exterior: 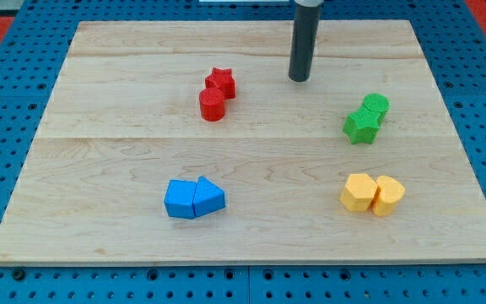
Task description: Slightly push the green blocks downwards of the board
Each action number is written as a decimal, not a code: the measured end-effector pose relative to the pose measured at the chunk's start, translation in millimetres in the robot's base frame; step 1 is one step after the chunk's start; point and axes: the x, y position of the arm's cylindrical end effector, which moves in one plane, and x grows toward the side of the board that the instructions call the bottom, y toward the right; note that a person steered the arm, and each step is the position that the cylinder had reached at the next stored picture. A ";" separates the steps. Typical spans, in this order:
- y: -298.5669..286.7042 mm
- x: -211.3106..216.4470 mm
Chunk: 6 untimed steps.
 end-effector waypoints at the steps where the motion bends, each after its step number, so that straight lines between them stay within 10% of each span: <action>1: 41.7 10.1; 3: 121.6 4.0; 6: 104.0 108.7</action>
